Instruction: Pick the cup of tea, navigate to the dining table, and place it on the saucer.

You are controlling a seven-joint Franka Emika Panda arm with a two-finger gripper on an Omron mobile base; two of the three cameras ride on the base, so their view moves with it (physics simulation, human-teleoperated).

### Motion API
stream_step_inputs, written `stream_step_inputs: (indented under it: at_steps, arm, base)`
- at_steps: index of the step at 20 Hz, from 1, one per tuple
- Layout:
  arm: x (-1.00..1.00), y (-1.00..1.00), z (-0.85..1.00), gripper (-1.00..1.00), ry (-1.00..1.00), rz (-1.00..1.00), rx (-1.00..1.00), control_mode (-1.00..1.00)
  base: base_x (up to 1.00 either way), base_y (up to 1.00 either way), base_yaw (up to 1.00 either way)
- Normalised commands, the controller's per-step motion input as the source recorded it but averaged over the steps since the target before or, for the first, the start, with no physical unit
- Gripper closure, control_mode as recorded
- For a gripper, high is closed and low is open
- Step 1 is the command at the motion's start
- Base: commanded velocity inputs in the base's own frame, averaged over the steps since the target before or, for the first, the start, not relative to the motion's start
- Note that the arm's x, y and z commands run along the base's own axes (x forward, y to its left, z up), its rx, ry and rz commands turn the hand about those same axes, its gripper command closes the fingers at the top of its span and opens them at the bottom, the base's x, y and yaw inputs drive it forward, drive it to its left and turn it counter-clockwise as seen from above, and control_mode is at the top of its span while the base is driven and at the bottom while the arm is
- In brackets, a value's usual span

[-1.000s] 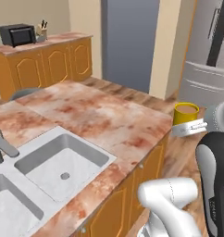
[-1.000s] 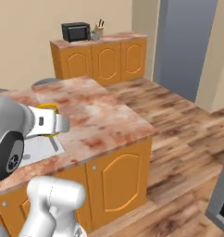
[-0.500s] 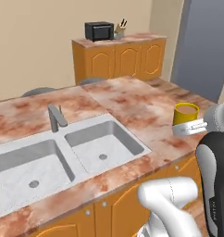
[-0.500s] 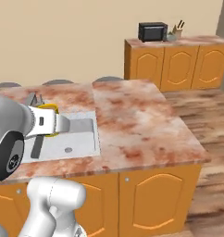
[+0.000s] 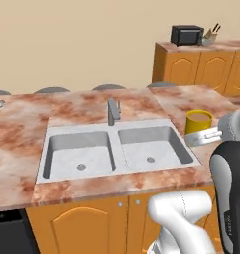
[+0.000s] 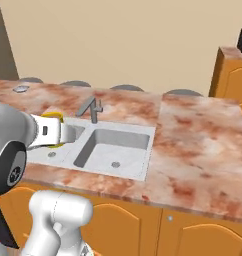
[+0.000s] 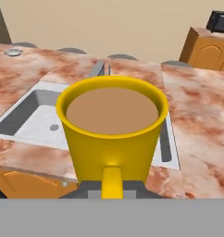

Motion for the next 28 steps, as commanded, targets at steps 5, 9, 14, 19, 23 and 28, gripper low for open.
stream_step_inputs:
  at_steps: [5, 9, 14, 19, 23, 28]
  arm:
    - [0.0, 0.0, 0.0, 1.0, 0.0, 0.0, 0.0, 1.0]
    - [0.0, 0.0, 0.0, 1.0, 0.0, 0.0, 0.0, 1.0]
    - [0.0, 0.0, 0.0, 1.0, 0.0, 0.0, 0.0, 1.0]
    - [0.0, 0.0, 0.0, 1.0, 0.0, 0.0, 0.0, 1.0]
    - [0.0, 0.0, 0.0, 1.0, 0.0, 0.0, 0.0, 1.0]
    - [0.0, 0.0, 0.0, 1.0, 0.0, 0.0, 0.0, 1.0]
  base:
    - [-0.39, 0.36, 0.51]
    - [-0.34, 1.0, 0.5]
    - [0.04, 1.0, 0.43]
    - [0.38, 1.0, 0.33]
    - [0.5, 1.0, 0.24]
    - [0.3, 1.0, 0.25]
